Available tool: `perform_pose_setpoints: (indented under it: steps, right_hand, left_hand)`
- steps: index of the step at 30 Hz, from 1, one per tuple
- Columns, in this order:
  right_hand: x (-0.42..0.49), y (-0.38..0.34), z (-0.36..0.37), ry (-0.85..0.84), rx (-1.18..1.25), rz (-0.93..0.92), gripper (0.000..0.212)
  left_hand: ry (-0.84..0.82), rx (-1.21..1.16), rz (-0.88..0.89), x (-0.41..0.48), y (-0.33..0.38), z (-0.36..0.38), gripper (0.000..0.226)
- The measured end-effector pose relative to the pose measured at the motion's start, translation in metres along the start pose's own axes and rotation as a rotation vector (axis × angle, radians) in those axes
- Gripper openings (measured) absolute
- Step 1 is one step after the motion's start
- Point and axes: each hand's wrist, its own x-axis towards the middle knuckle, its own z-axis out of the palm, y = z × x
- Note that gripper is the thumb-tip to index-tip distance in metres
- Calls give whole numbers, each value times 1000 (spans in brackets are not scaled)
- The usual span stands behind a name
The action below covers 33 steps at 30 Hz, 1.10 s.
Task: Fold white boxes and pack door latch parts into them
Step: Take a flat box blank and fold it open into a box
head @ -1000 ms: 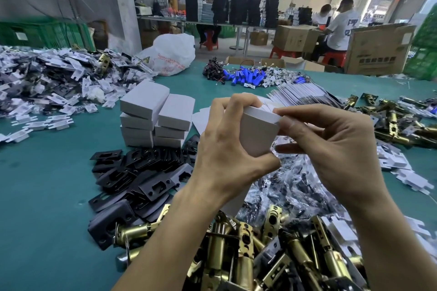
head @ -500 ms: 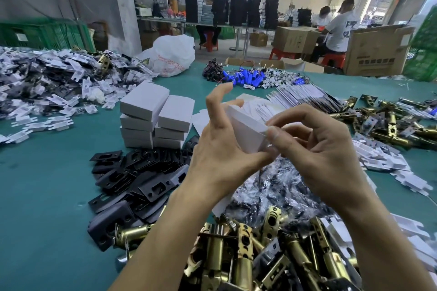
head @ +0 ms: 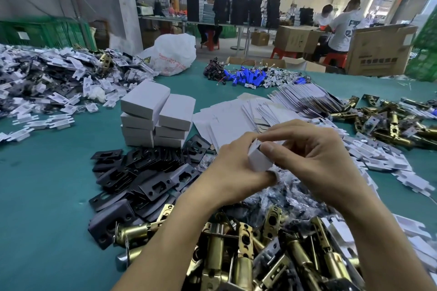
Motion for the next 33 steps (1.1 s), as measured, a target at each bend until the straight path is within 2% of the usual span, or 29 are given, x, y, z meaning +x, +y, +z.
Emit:
perform_pose_setpoints:
  steps: [2,6,11,15,18,21,26,29,31,33]
  right_hand:
    - [0,0,0,-19,-46,-15,8]
    - [-1,-4,3,11,-145,-6,10]
    - [0,-10,13,98,-346,30,7]
    - [0,-11,13,54,-372,80,10]
    - [0,-12,10,-6,-348,73,22]
    - [-1,-13,13,-66,-371,4,28]
    - [-3,-12,22,-138,-321,-62,52]
    - [-2,-12,23,-90,-291,-122,46]
    - [-1,-12,22,-58,-227,-131,41]
    - [-1,-11,19,-13,-64,-76,39]
  left_hand:
    - [4,31,15,0,0,0,66]
    - [-2,42,8,-1,0,0,65]
    - [-6,42,25,1,-3,1,19]
    - [15,119,55,1,-4,1,15]
    - [74,121,62,2,-5,2,9]
    - [179,133,52,3,-8,-2,27]
    - [324,9,90,3,-7,-7,20]
    - [381,95,109,1,-5,-4,38]
    - [414,132,140,1,-4,-2,39]
    - [441,130,176,3,-4,-3,39]
